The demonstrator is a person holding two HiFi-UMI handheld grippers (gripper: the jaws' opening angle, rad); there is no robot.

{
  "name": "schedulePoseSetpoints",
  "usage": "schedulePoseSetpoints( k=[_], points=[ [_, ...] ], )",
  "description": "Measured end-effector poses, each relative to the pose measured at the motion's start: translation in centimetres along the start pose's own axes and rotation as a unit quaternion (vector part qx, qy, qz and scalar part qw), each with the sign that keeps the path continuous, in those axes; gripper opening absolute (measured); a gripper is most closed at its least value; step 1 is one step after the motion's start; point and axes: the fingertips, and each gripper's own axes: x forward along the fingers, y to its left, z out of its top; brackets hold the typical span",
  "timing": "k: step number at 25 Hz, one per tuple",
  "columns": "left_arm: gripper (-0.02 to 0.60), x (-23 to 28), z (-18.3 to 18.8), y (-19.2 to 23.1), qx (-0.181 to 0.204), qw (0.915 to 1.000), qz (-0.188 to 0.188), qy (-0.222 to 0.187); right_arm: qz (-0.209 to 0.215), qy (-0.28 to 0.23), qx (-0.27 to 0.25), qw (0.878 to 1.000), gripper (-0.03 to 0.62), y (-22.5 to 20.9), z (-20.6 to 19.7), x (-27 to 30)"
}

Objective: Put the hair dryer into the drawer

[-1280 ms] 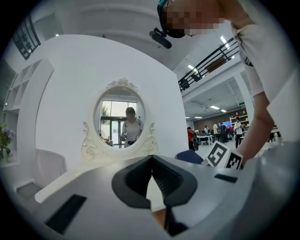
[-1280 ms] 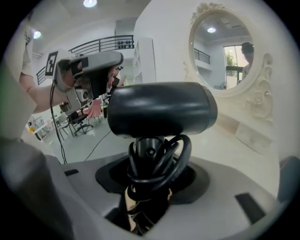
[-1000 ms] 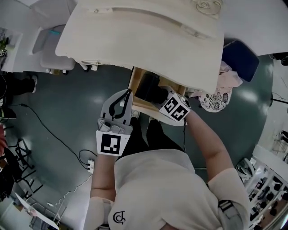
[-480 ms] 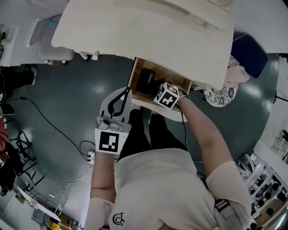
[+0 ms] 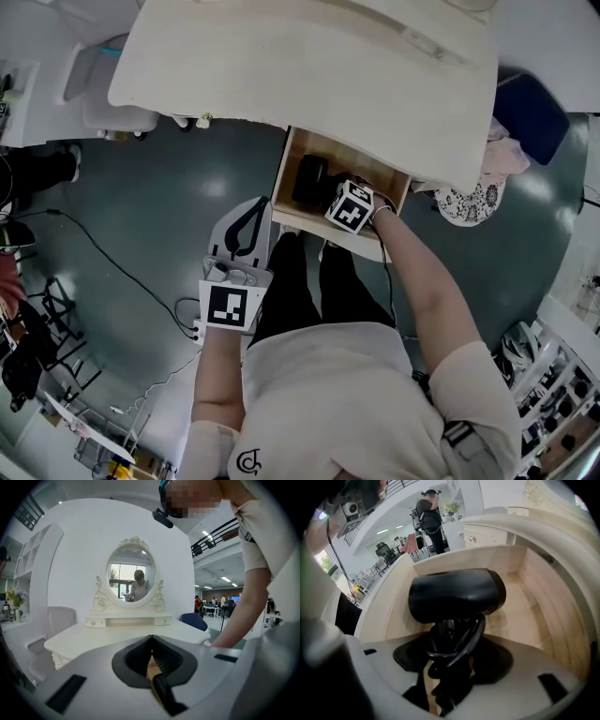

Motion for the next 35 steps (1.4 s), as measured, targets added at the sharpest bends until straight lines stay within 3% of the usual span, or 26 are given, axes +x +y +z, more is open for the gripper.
schedulePoseSetpoints(
  k=[7, 12, 16, 19, 22, 23, 28, 35],
  points=[
    [0.012, 0.6, -0.3, 0.7, 0.002, 0.9999, -0.011, 0.004, 0.033, -0.020, 0.066, 0.997, 0.285, 0.3, 1.3, -0.4],
    [0.012, 0.9, 0.2, 0.9, 0.005, 0.9998, -0.017, 0.000, 0.021, -0.044, 0.076, 0.996, 0.336, -0.1, 1.8, -2.0],
    [0.012, 0.8, 0.6, 1.0, 0.010, 0.9997, -0.023, 0.001, 0.004, -0.079, 0.056, 0.995, 0.311, 0.7, 4.0, -5.0],
    [0.012, 0.7, 1.3, 1.2, 0.012, 0.9996, -0.026, 0.000, -0.027, -0.133, 0.048, 0.990, 0.210, 1.2, 6.6, -8.4],
    [0.012, 0.6, 1.8, 1.0, 0.015, 0.9992, -0.036, 0.005, -0.097, -0.212, 0.066, 0.970, 0.029, 0.1, 8.8, -12.6],
    [0.012, 0.5, 2.0, 1.0, 0.016, 0.9991, -0.039, 0.004, -0.117, -0.232, 0.075, 0.963, 0.009, -0.2, 9.2, -13.8],
    [0.012, 0.3, 3.9, 0.4, 0.028, 0.9981, -0.053, -0.011, -0.180, -0.322, 0.094, 0.925, 0.008, -0.3, 10.9, -20.6],
    [0.012, 1.1, 7.7, 0.0, 0.062, 0.9949, -0.068, -0.042, -0.255, -0.447, 0.071, 0.854, 0.007, 0.8, 13.3, -32.5]
  ],
)
